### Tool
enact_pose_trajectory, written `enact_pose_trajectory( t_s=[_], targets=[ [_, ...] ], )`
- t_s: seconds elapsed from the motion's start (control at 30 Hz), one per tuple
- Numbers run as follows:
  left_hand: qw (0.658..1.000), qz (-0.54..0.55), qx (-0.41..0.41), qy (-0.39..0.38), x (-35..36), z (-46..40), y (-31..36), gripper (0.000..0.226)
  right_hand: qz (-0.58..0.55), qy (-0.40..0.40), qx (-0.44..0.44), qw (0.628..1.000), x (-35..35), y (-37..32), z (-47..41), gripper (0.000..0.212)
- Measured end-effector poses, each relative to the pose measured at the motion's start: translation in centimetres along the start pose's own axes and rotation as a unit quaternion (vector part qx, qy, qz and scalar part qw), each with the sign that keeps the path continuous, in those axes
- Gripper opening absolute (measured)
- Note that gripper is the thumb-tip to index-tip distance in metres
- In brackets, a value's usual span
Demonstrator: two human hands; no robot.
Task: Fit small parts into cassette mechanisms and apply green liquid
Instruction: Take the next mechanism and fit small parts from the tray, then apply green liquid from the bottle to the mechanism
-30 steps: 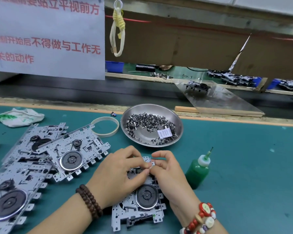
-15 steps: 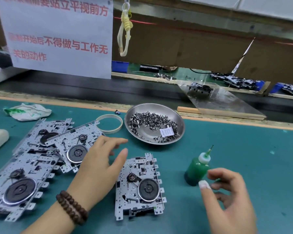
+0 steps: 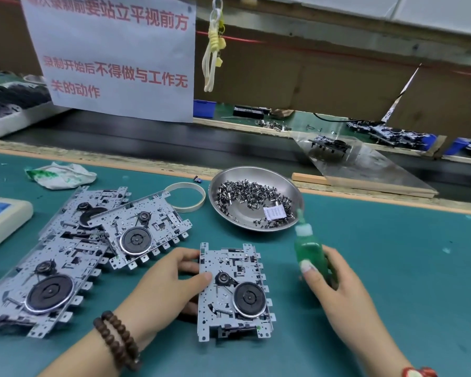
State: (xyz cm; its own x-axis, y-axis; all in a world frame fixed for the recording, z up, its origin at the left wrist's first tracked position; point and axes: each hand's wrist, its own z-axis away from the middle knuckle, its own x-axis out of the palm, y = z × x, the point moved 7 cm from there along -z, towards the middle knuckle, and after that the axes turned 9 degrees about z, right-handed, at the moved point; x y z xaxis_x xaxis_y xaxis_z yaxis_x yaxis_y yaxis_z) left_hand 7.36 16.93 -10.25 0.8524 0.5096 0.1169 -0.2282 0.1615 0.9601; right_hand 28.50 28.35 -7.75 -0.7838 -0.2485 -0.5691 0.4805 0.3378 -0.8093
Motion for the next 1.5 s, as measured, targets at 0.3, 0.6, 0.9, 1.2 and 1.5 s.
enact_pose_trajectory(
  t_s=[0.3, 0.6, 0.9, 1.2, 1.5],
  targets=[
    [0.994, 0.079, -0.057, -0.057, 2.9, -0.4, -0.5, 0.021, -0.273, 0.087, 0.041, 0.957, -2.9, -0.3, -2.2, 0.023],
    [0.979, 0.143, -0.112, -0.095, 4.4, -1.0, -1.5, 0.032, -0.533, 0.041, 0.076, 0.842, -2.5, 0.3, -2.4, 0.018],
    [0.972, 0.157, -0.122, -0.128, 4.5, -0.7, -1.7, 0.053, -0.223, 0.182, -0.026, 0.957, -4.0, -0.8, -1.0, 0.03],
    [0.969, 0.176, -0.12, -0.126, 4.7, -0.5, -1.9, 0.054, -0.147, 0.198, -0.053, 0.968, -4.0, -1.7, -0.4, 0.033],
    [0.967, 0.185, -0.124, -0.124, 4.7, -0.6, -2.1, 0.05, -0.114, 0.186, -0.057, 0.974, -3.6, -1.5, -0.7, 0.033]
  ],
)
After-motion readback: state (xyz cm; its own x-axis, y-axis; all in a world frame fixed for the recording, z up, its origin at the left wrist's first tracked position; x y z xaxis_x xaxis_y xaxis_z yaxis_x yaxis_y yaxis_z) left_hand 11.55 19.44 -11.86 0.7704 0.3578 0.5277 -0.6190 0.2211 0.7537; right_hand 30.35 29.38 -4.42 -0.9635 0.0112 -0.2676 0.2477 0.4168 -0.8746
